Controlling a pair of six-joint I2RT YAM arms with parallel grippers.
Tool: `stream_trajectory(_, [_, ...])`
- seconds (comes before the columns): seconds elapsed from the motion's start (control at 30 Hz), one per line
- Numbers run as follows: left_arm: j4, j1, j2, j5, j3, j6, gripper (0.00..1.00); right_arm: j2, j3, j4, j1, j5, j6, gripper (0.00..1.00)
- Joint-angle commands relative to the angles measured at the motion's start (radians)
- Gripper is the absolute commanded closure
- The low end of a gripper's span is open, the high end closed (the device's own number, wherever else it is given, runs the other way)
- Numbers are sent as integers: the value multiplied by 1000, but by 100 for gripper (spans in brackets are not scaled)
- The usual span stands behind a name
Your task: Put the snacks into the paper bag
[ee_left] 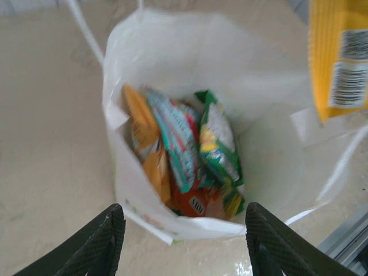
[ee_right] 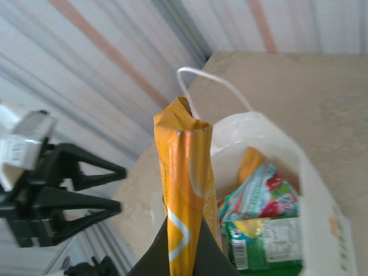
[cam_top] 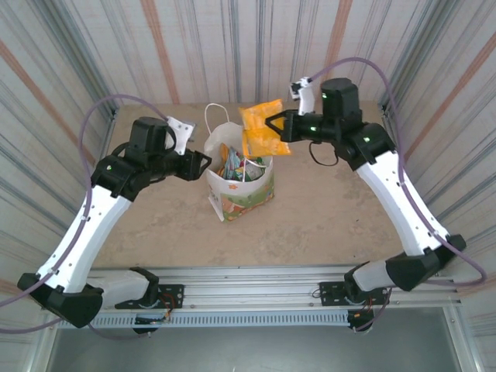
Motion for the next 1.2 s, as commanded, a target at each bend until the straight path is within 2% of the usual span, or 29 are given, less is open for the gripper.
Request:
stream_trajectory(0.0, [9, 51, -40, -16, -67, -67, 40, 85, 102, -133, 54, -36, -46, 100])
stream_trajectory(0.13, [37, 111, -60, 6, -108, -82, 40, 186, 194, -234, 100, -27, -59, 100])
stream_trajectory(0.37, [61, 144, -50, 43, -123, -78, 40, 347, 306, -373, 136, 67, -81, 100])
stream_trajectory(0.53, [53, 164, -35, 58, -111, -77, 40, 411, 312, -381, 168, 11, -70, 100])
stream_trajectory(0.83, [63, 165, -5, 81, -79, -64, 40, 503, 326, -429, 206, -12, -73, 100])
stream_trajectory(1.0, [61, 166, 4, 108, -62, -66, 40, 557, 361, -446, 209, 91, -101, 91])
stream_trajectory(1.17, [47, 166, 4, 115, -39, -64, 40, 618, 452, -536, 213, 347, -120, 73])
